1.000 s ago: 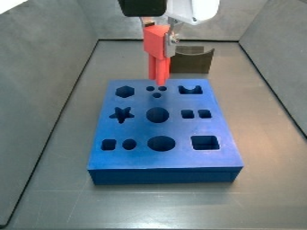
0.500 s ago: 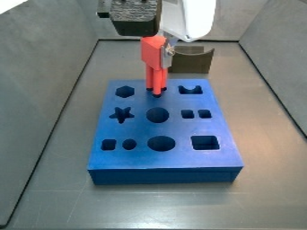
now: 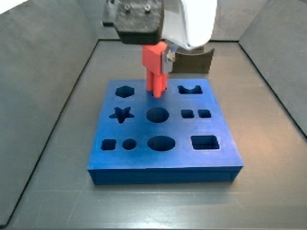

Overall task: Pick up the 3 prong object. Move up. Place the 3 prong object on the fixture. Regrasp the 3 prong object. Move to above the board. Insert the 3 prong object.
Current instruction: Insert the 3 prong object.

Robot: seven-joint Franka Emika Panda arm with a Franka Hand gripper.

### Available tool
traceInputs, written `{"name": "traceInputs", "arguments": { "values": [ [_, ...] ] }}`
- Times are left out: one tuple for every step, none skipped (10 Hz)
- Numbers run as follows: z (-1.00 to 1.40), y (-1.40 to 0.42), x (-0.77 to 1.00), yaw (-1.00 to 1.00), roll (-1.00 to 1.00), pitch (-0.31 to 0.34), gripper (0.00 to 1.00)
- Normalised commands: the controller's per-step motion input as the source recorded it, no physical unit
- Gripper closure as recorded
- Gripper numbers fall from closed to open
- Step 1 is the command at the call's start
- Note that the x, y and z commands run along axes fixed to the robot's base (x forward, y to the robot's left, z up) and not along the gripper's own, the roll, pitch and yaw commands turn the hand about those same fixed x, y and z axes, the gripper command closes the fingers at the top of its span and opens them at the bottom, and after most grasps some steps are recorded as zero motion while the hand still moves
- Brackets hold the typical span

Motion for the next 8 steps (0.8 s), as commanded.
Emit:
{"name": "traceInputs", "arguments": {
  "values": [
    [-0.46,0.0,0.11,-0.03,0.15,0.051,1.0],
    [-0.51,0.0,0.0,-0.1,0.15,0.089,1.0],
    [-0.61,0.0,0.0,-0.08,0.25,0.051,1.0],
    [-0.69,-0.01,0.0,-0.06,0.29,0.054,1.0],
    [-0.15,0.0,0.0,-0.02,0.0,0.074,1.0],
    [0.0,0.0,0.0,0.0,0.0,0.0,0.0],
    [0.0,0.0,-0.03,-0.01,0.0,0.0,0.0],
    [0.0,0.01,0.0,0.0,0.0,0.0,0.0]
  ]
}}
